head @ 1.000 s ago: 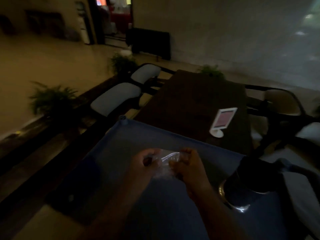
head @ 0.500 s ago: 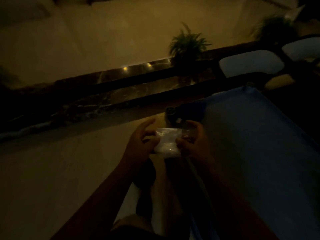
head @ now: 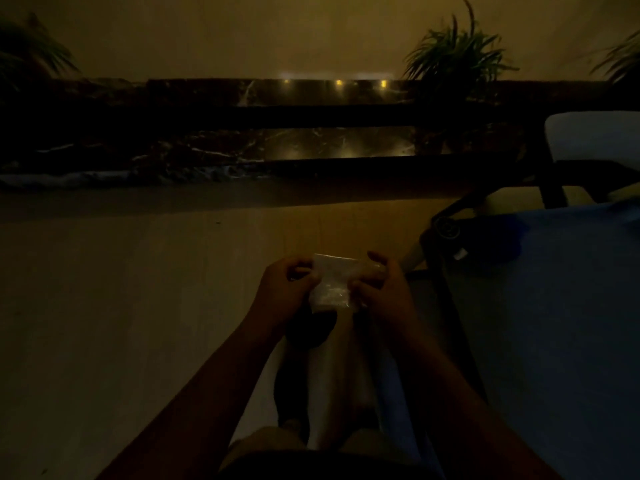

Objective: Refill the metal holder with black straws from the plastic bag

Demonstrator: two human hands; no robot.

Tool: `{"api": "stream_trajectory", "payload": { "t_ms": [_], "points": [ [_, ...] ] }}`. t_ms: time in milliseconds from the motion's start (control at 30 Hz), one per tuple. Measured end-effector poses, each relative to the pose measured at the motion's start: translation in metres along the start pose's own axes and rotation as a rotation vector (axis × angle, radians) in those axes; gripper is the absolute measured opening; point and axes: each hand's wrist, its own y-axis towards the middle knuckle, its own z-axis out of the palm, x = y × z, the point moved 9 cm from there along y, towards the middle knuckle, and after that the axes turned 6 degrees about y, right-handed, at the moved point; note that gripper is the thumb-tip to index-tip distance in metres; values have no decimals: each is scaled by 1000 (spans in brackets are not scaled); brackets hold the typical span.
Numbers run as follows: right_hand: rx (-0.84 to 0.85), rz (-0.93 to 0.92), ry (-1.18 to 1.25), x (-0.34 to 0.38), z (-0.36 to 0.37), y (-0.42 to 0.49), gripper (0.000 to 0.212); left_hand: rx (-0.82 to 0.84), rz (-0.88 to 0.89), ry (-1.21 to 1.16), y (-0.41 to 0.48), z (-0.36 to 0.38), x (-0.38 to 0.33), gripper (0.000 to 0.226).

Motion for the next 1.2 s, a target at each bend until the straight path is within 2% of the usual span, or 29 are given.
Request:
{"api": "stream_trajectory", "payload": {
  "t_ms": [133, 233, 400, 500, 667, 800, 967, 1033, 1200],
  "points": [
    [-34, 116, 36, -41, 9, 39, 62, -17, -72, -20, 33, 3, 27, 19],
    [-28, 240, 44, -92, 19, 71, 59, 6, -188, -20, 59, 12, 66, 29],
    [-45, 362, -1, -202, 30, 128, 45, -60, -392, 38, 117, 22, 170, 27],
    [-57, 426, -2, -264, 33, 158, 50, -109, -445, 86, 150, 31, 232, 25],
    [-87, 452, -68, -345, 28, 199, 51, -101, -514, 79, 182, 52, 318, 19],
    [-74, 477, -111, -404, 37, 225, 49, -104, -553, 26, 202, 66, 380, 24],
    [-92, 462, -104, -444, 38, 246, 49, -124, -571, -14, 218, 76, 426, 17],
    [-123, 473, -99, -451, 32, 250, 53, -172, -595, -23, 219, 72, 437, 26],
    [-160, 437, -224, -416, 9, 242, 43, -205, -566, 20, 212, 54, 405, 20]
  ]
}}
